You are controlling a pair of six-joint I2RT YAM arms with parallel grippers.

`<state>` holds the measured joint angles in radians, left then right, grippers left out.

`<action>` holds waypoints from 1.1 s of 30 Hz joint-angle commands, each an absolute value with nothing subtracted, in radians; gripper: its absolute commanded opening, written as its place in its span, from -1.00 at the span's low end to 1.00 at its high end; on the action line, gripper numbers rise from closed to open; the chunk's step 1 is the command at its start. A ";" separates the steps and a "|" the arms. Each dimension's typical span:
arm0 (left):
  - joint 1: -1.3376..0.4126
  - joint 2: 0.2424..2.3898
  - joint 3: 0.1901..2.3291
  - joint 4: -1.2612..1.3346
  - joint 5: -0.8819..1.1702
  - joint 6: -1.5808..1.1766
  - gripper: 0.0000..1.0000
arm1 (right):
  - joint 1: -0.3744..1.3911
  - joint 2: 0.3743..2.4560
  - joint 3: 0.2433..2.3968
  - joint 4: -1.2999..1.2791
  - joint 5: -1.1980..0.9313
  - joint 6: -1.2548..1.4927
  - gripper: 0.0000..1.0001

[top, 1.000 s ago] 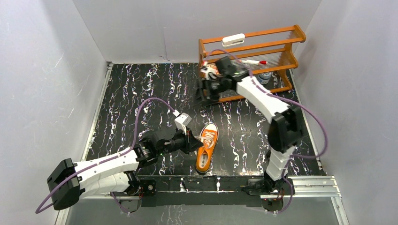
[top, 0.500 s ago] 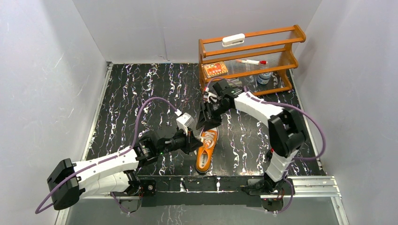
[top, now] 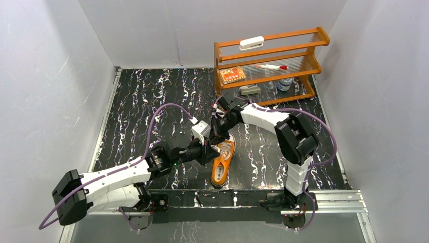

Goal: Tie the shoes

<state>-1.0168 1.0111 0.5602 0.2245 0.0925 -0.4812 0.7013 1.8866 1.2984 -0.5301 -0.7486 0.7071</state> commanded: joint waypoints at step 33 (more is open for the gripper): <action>-0.830 1.574 1.058 -0.321 0.048 -0.458 -0.32 | 0.567 1.389 1.072 -0.721 -0.127 0.576 -1.00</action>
